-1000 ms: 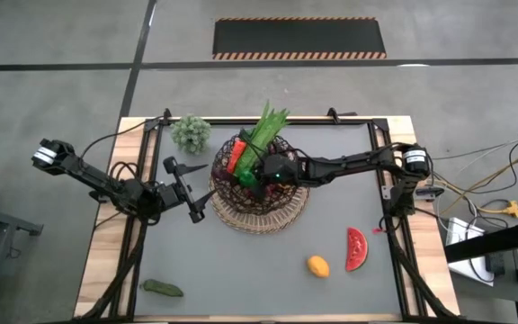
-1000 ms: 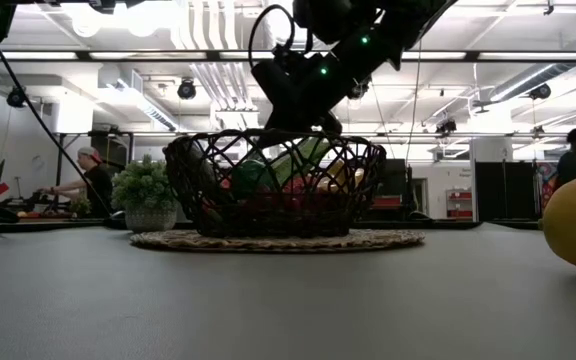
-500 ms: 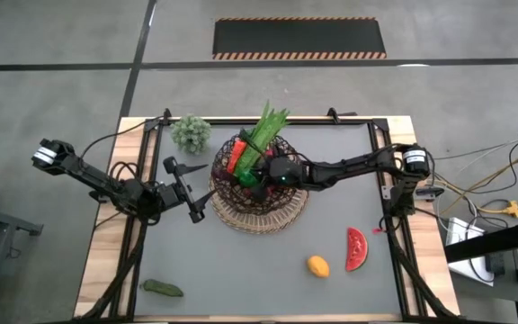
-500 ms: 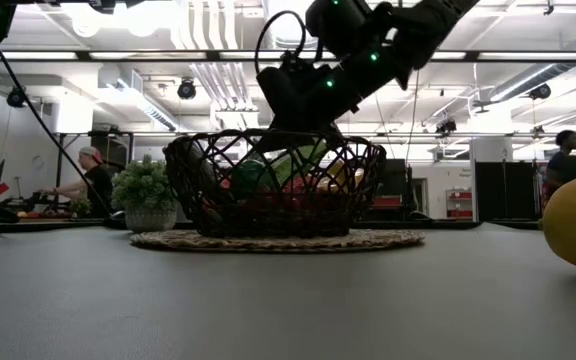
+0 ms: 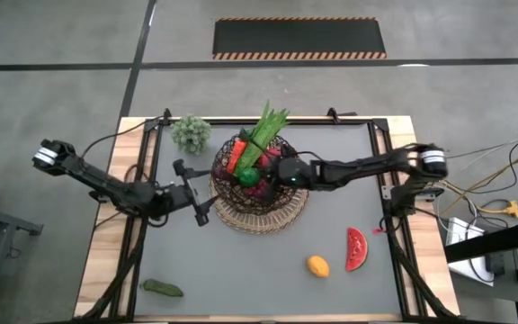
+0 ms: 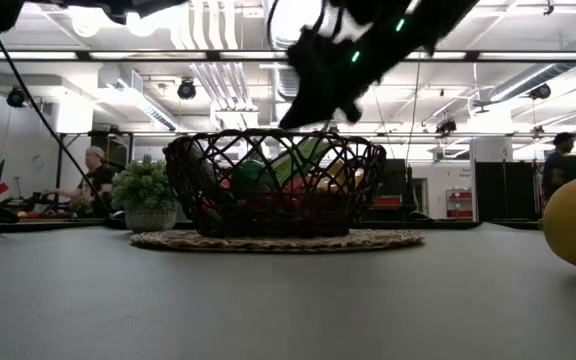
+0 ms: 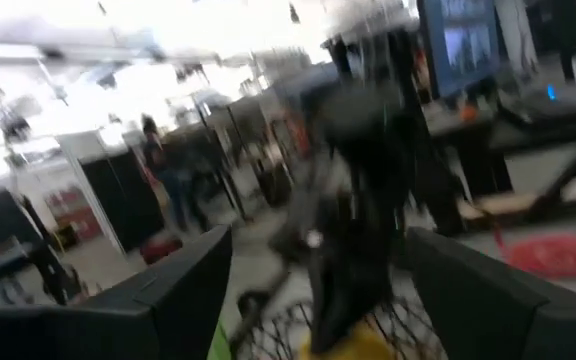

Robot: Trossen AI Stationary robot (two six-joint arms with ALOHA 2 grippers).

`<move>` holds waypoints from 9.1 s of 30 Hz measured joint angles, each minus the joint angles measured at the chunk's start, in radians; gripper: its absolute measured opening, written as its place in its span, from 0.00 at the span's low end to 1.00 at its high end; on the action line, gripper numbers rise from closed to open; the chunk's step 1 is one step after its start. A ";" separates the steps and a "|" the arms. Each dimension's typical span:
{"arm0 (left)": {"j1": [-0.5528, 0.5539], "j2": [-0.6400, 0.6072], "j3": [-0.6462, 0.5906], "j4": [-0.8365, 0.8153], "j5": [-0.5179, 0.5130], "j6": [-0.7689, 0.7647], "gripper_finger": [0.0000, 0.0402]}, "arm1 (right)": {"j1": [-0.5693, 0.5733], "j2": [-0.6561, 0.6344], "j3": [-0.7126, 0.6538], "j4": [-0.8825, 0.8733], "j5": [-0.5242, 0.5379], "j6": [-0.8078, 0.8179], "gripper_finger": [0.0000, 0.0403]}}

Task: Build produce basket
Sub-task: Put the green lime into the basket, then put the green chili pepper into the basket, then put the yellow lemon into the basket

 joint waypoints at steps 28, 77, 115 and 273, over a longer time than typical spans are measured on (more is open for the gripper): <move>0.480 0.576 0.560 -1.034 0.532 -0.476 0.02 | 0.368 -0.439 -0.252 -0.222 0.291 0.049 0.02; 0.043 0.499 0.527 -0.213 0.434 -0.335 0.03 | 0.546 -0.438 -0.798 0.659 0.176 -0.168 0.02; -0.508 0.615 0.736 -1.641 0.878 -1.492 0.00 | 0.612 -0.428 -0.752 0.497 0.184 0.002 0.02; -0.031 0.324 0.144 -0.270 0.424 -0.630 0.43 | 0.619 -0.440 -0.614 0.368 0.176 -0.051 0.02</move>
